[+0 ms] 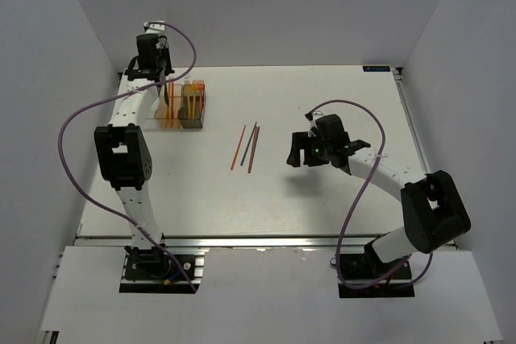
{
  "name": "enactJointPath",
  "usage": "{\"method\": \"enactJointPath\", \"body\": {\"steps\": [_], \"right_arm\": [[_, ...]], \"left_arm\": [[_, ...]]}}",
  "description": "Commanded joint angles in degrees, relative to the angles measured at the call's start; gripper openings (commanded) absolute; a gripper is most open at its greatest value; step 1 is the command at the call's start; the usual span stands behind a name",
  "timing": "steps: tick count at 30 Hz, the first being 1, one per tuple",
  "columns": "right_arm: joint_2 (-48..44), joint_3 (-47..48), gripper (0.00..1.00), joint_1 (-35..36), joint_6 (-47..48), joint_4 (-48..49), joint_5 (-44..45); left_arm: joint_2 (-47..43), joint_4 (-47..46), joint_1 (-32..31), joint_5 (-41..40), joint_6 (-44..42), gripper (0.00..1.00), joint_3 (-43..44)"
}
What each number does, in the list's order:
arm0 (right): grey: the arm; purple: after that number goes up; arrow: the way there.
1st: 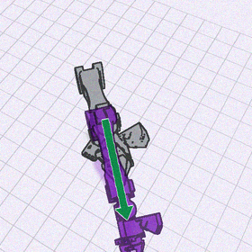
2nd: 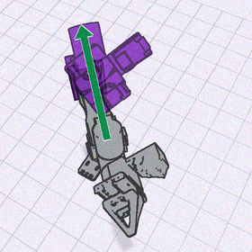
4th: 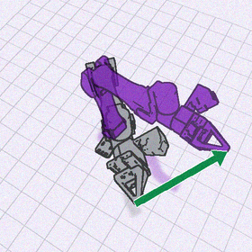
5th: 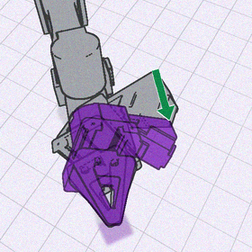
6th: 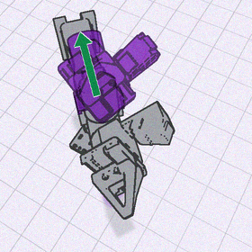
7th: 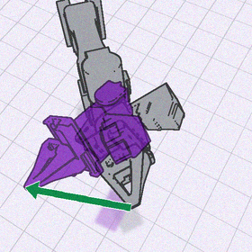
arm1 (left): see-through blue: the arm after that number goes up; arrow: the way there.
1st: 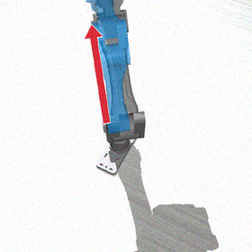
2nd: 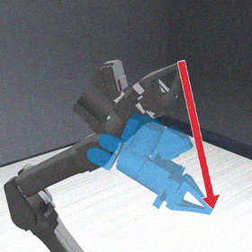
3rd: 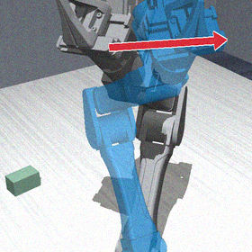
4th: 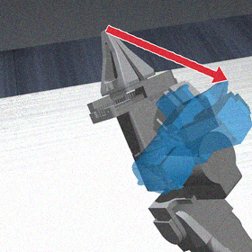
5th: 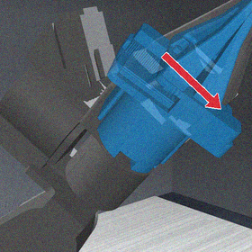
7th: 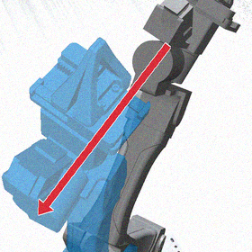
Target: Sort the eating utensils into containers
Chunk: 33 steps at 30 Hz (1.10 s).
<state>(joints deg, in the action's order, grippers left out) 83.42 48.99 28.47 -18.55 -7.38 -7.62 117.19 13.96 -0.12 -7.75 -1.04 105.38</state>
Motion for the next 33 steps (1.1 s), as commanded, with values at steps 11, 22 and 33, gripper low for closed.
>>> {"method": "enactJointPath", "body": {"steps": [11, 22, 33], "right_arm": [[2.19, 2.69, 0.78, -0.26, 1.41, -0.27, 1.11], [1.05, 2.16, 0.79, -0.34, 1.41, -0.09, 1.38], [1.22, 1.98, 0.79, -0.26, 1.23, 0.35, 0.94]], "left_arm": [[4.81, -7.01, -0.06, 7.13, -2.91, 0.0, -2.54], [3.22, -8.42, -0.06, 5.47, -4.68, 0.01, -9.41], [1.82, -6.05, -0.06, 3.53, -2.65, 0.42, -7.21]]}}
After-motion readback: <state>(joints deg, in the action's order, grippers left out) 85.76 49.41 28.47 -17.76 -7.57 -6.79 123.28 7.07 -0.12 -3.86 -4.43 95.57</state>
